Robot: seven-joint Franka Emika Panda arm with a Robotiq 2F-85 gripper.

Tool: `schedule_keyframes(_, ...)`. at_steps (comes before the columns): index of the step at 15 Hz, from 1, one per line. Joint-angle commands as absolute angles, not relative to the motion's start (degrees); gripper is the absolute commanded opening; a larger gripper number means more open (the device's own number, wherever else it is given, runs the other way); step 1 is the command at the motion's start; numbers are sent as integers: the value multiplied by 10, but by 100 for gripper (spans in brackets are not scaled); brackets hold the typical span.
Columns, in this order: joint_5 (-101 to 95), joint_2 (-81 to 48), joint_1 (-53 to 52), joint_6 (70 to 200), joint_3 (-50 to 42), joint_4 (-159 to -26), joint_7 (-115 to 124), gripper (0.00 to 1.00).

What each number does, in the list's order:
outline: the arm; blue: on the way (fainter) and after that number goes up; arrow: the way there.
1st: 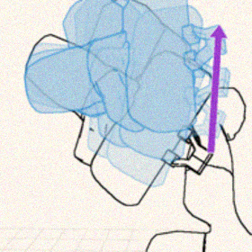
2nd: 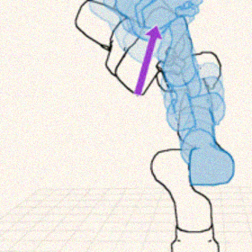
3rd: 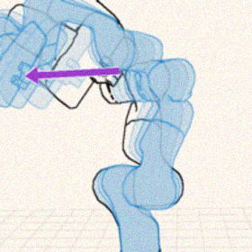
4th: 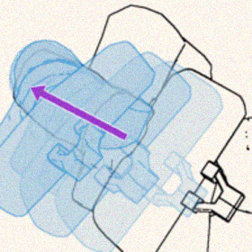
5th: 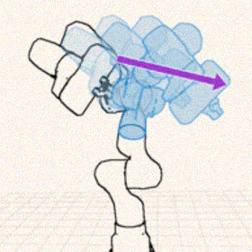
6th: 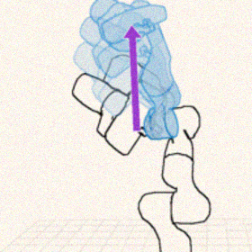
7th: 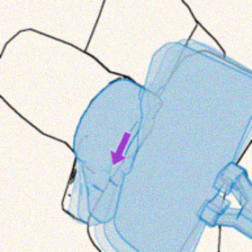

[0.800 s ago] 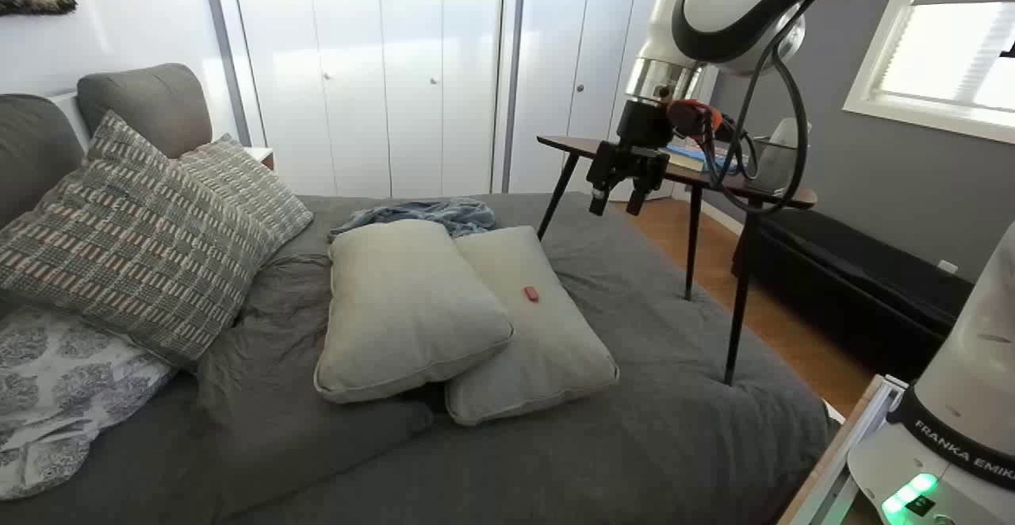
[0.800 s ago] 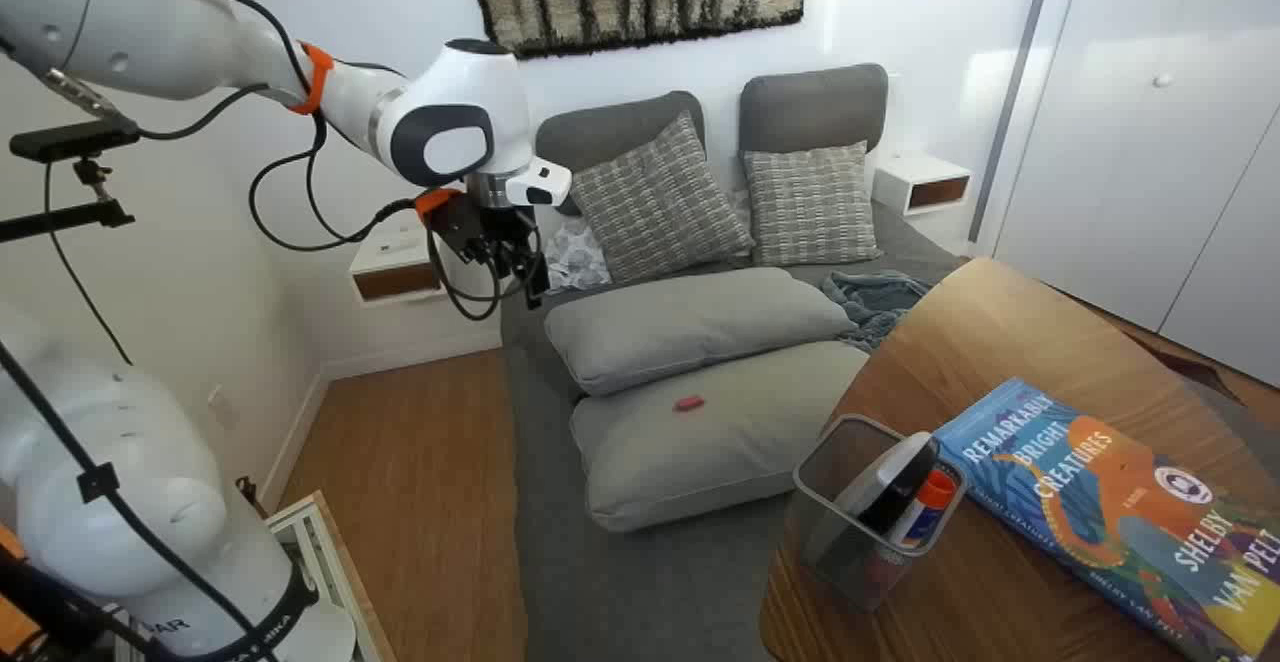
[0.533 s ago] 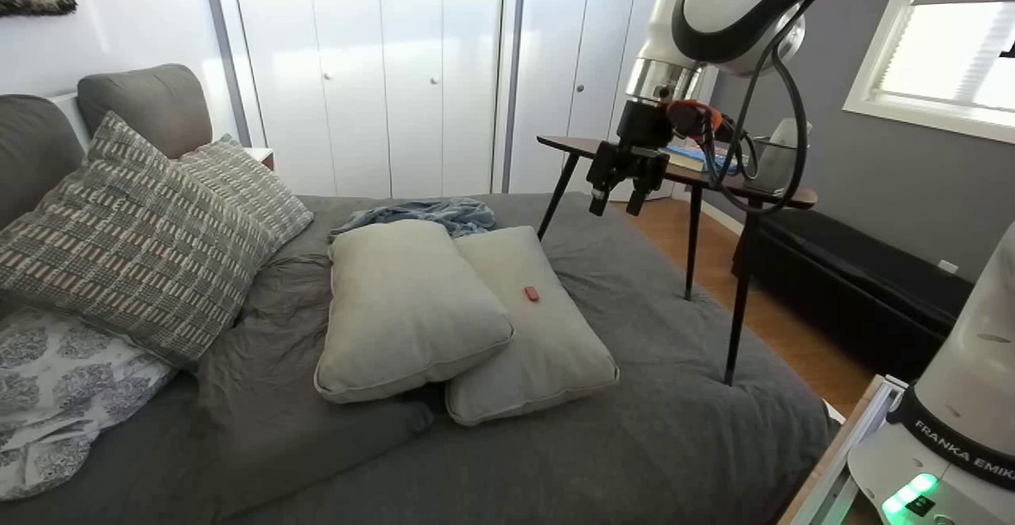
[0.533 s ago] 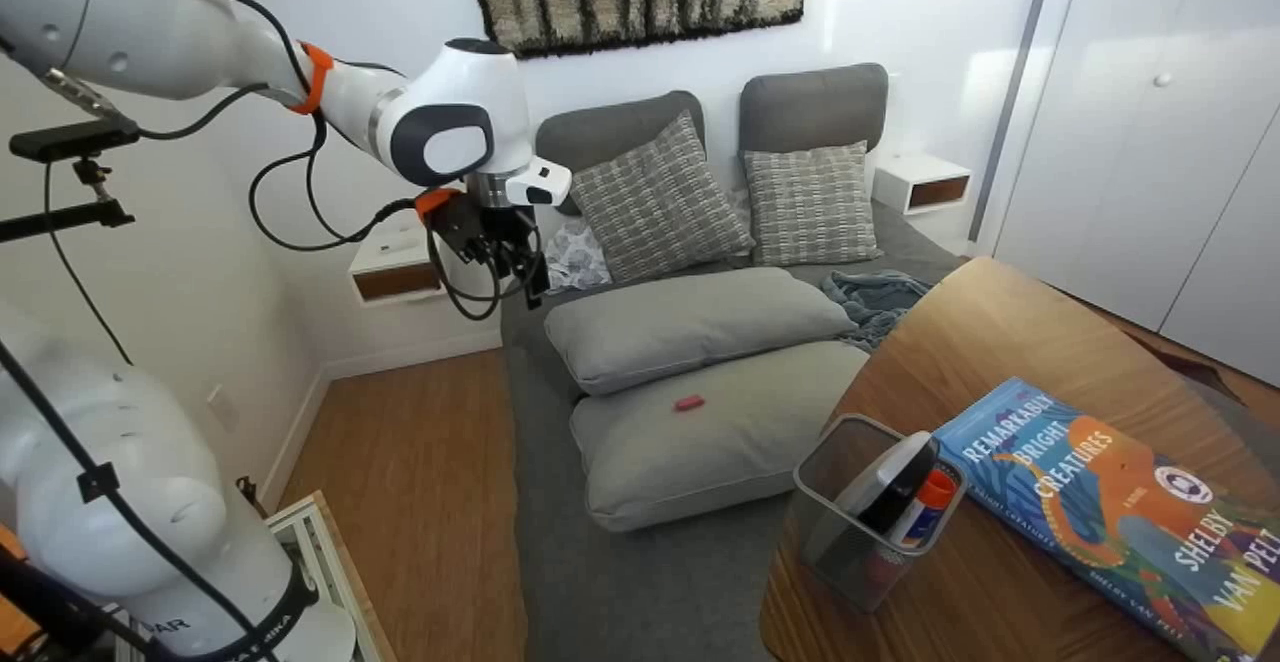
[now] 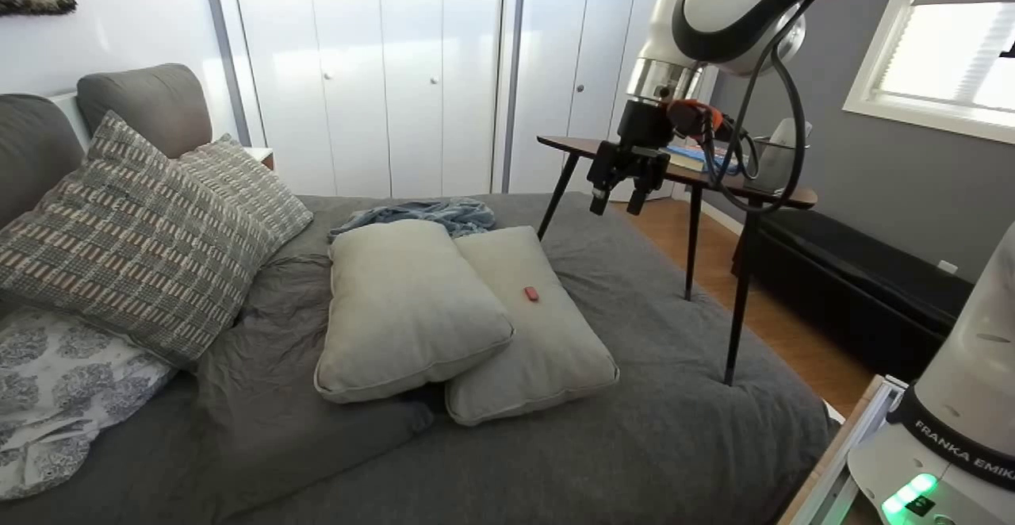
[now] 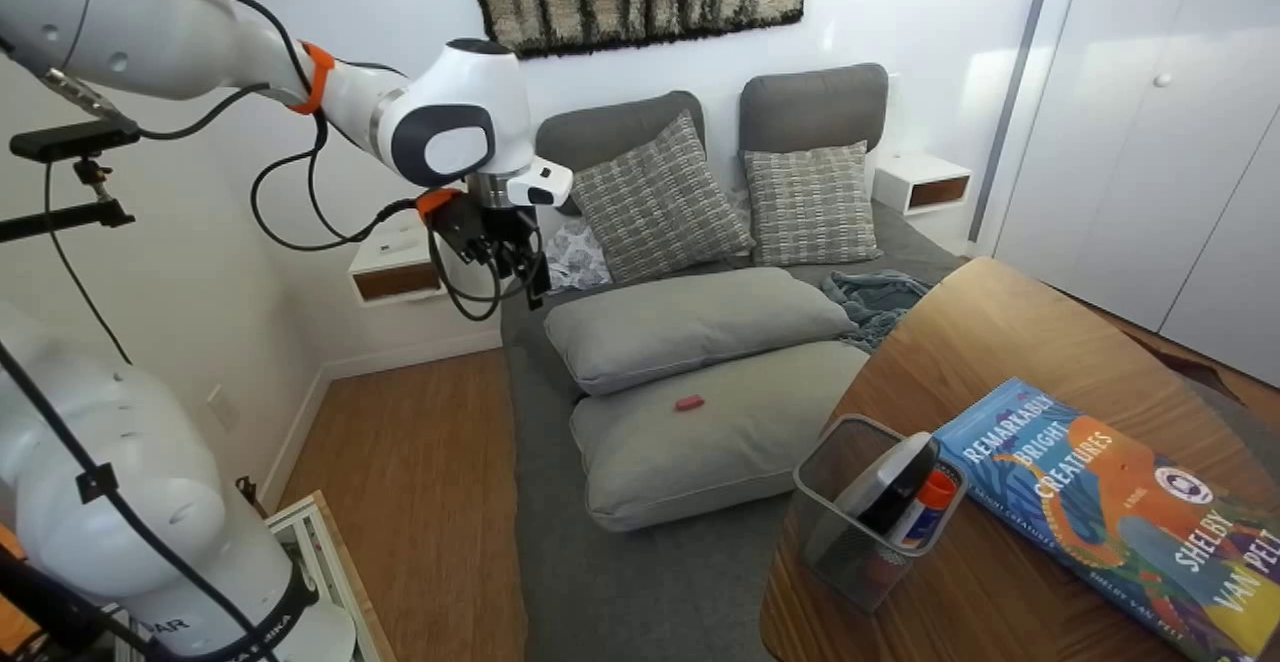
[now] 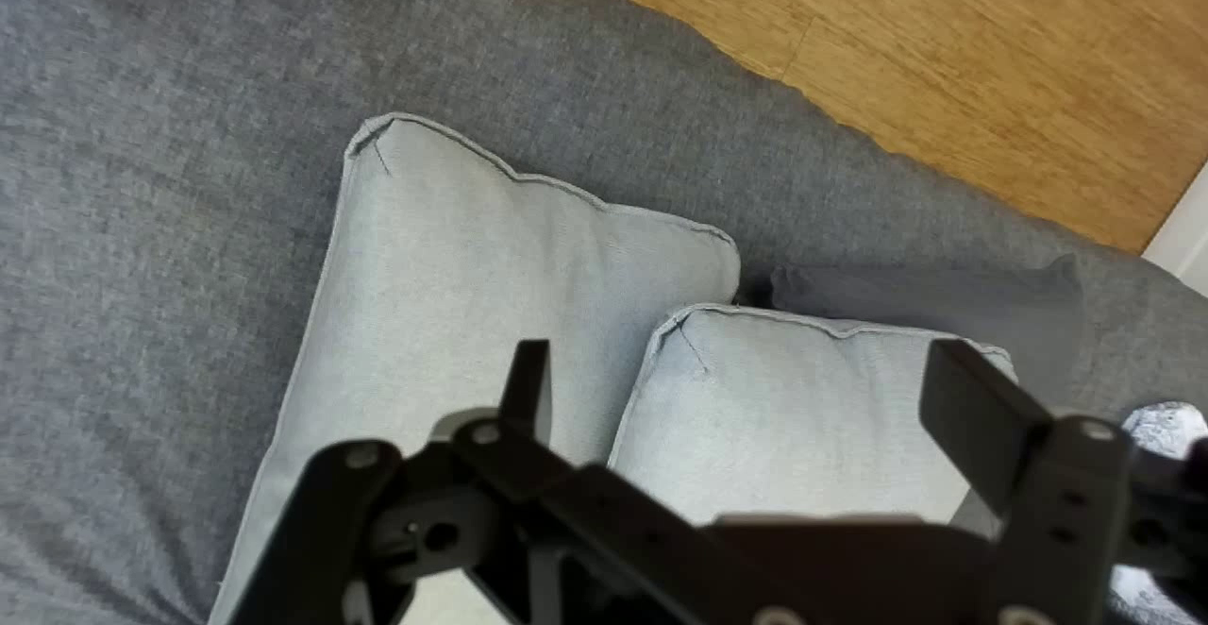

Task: Pick up the glasses case and put it on the left gray pillow

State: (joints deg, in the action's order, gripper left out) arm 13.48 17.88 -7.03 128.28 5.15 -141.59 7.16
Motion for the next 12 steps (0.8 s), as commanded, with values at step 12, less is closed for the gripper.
schedule_keyframes(12,-26,313,33,1192,25,-1428,79,100)
